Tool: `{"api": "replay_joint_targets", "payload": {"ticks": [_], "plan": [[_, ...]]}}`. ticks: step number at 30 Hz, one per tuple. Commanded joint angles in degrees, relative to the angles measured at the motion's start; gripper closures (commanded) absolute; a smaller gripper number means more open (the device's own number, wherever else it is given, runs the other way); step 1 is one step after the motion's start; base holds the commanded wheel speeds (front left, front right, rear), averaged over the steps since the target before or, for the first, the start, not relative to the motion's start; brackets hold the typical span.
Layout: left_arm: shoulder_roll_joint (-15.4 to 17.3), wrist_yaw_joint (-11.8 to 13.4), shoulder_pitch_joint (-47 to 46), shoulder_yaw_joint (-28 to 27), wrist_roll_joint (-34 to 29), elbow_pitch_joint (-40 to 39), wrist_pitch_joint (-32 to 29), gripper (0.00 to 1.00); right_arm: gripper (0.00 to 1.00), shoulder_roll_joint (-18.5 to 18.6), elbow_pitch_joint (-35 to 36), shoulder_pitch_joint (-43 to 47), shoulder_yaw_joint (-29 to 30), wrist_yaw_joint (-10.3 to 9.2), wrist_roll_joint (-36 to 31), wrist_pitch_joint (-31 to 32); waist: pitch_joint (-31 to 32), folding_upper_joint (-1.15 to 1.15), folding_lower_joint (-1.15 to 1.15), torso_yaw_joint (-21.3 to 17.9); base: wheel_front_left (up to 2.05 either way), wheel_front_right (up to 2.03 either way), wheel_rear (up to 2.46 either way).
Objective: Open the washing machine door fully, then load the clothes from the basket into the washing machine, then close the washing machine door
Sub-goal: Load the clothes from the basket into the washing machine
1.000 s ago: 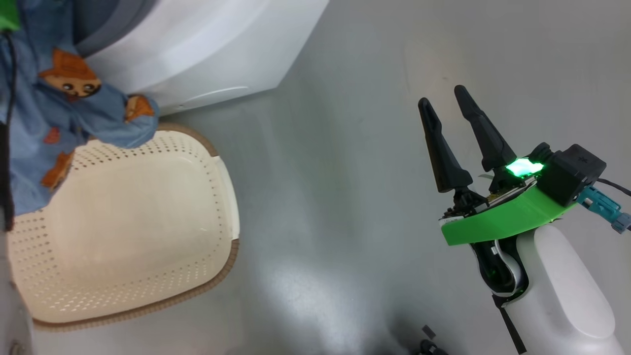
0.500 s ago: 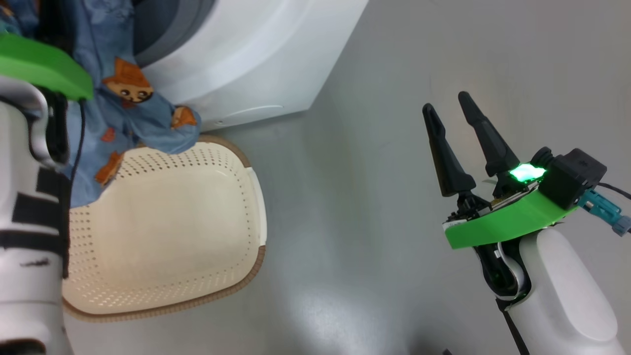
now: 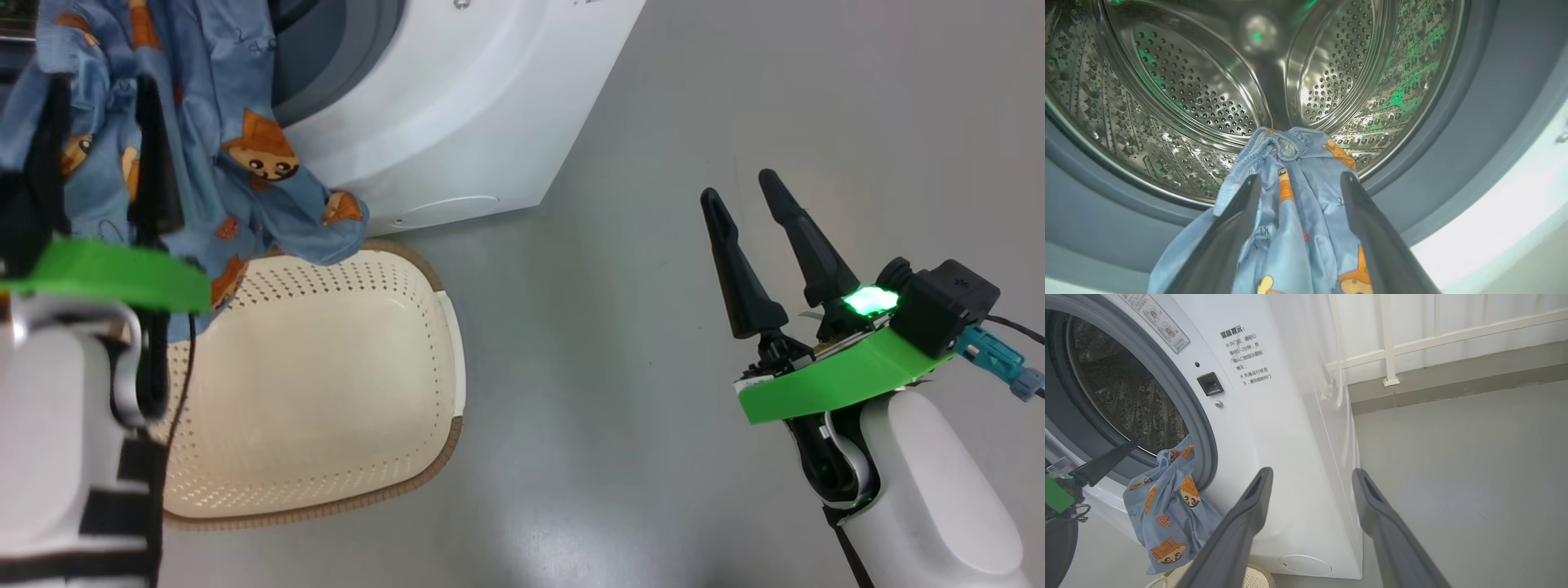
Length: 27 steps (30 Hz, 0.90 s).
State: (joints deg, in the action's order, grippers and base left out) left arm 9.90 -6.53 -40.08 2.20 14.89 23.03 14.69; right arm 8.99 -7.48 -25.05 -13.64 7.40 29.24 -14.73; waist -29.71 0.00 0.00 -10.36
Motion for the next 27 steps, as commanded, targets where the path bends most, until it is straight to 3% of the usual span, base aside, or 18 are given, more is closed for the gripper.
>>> {"api": "replay_joint_targets", "payload": {"ticks": [1,13,27], "plan": [[1.77,0.58,3.72,-2.17,0.45,-4.16,0.3,0.0,0.0,0.31,1.28,1.59,-0.68,0.09,0.8,-0.27,0.16,0.0,0.0,0.06,0.0,0.0,0.0],[-1.81,2.23,18.83,-5.47,0.76,-16.39,0.3,0.0,0.0,1.57,1.56,2.2,-0.35,0.09,0.63,-0.27,0.61,0.0,0.0,1.04,0.0,0.0,0.0],[-5.33,0.98,24.88,-6.52,-0.12,-14.34,0.3,0.0,0.0,2.81,0.89,2.79,0.11,0.09,0.98,-0.27,1.27,0.0,0.0,1.94,0.0,0.0,0.0]]}}
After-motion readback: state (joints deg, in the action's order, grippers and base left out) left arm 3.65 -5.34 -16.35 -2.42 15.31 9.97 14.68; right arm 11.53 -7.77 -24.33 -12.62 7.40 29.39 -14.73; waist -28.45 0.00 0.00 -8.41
